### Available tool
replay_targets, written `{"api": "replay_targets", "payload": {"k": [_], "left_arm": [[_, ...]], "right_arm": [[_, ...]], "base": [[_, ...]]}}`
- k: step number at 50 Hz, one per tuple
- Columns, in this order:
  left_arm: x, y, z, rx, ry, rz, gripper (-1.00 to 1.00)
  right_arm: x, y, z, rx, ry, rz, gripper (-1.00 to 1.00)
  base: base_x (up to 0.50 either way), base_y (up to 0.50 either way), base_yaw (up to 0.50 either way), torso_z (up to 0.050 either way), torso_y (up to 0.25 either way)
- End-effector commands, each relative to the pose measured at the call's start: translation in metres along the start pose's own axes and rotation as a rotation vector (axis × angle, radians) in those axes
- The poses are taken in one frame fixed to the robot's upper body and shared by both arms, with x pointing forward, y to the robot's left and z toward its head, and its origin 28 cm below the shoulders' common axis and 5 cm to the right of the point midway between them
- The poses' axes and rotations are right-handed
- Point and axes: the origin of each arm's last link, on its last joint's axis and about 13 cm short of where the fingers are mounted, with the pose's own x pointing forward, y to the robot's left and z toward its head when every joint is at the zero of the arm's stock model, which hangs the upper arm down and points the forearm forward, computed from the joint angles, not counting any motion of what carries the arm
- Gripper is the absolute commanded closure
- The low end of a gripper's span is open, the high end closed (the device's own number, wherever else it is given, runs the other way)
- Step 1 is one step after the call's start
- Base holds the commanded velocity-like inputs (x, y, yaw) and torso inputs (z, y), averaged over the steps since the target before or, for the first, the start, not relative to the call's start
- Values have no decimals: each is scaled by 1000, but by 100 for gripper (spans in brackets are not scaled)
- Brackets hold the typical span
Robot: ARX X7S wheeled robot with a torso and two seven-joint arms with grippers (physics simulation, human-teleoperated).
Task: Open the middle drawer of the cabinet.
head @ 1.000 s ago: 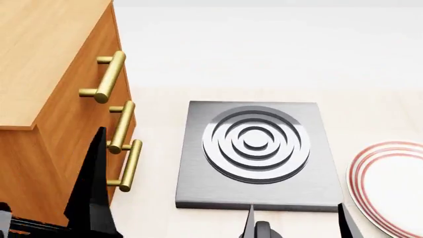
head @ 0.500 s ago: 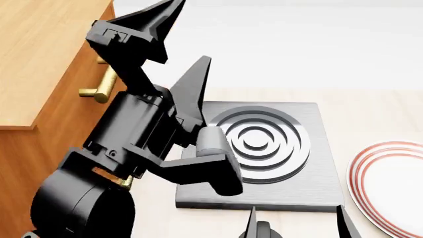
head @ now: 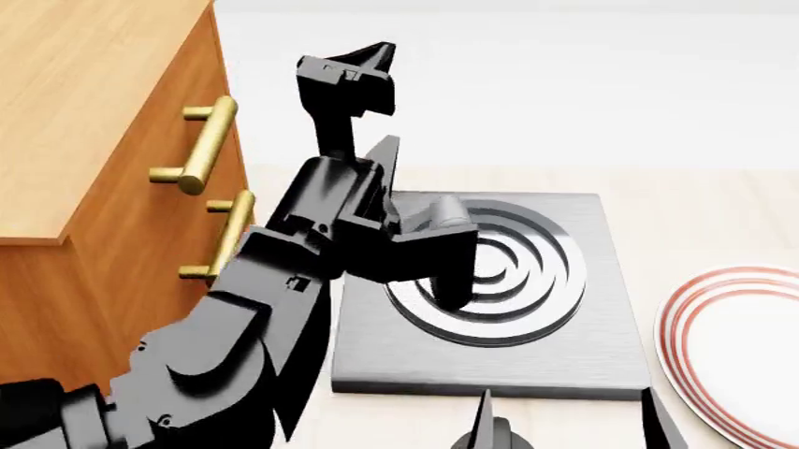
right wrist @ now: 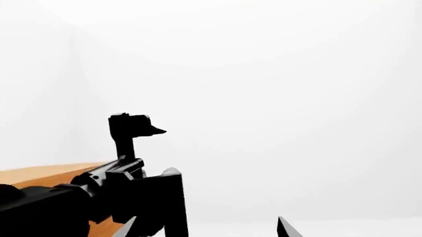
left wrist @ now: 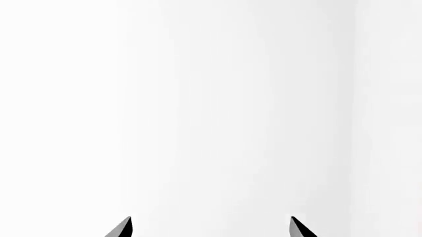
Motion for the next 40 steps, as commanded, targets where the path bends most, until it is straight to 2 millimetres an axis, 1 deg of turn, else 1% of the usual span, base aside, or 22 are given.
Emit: {"api": "replay_targets", "payload": {"k": [1, 4, 8, 11, 12, 16, 26, 37, 40], "left_arm": [[7, -11, -31, 61, 160, -41, -100], [6, -16, -36, 52, 184, -63, -100], [3, -28, -41, 56, 199, -89, -100], [1, -33, -40, 48, 190, -93, -100], [-1, -40, -39, 37, 174, -100, -100], [-4, -48, -36, 20, 149, -104, -100], [-7, -56, -34, 3, 138, -97, -100], [-11, -66, -44, -15, 194, -129, -100], [-12, -68, -45, -59, 218, -163, -100]], "right_arm": [[-1, 0, 1, 15, -3, 8, -100], [-1, 0, 1, 18, -2, 12, -100], [0, 1, 0, 18, 1, 15, -100], [0, 1, 0, 19, 2, 15, -100], [0, 1, 0, 18, 2, 17, -100], [0, 2, 0, 19, 3, 19, -100], [-1, 2, 0, 24, 4, 23, -100], [-1, 2, -1, 23, 9, 25, -100], [-1, 2, -2, 22, 10, 24, -100]], "base": [[0, 0, 0, 0, 0], [0, 0, 0, 0, 0], [0, 0, 0, 0, 0], [0, 0, 0, 0, 0], [0, 0, 0, 0, 0], [0, 0, 0, 0, 0], [0, 0, 0, 0, 0], [0, 0, 0, 0, 0], [0, 0, 0, 0, 0]]}}
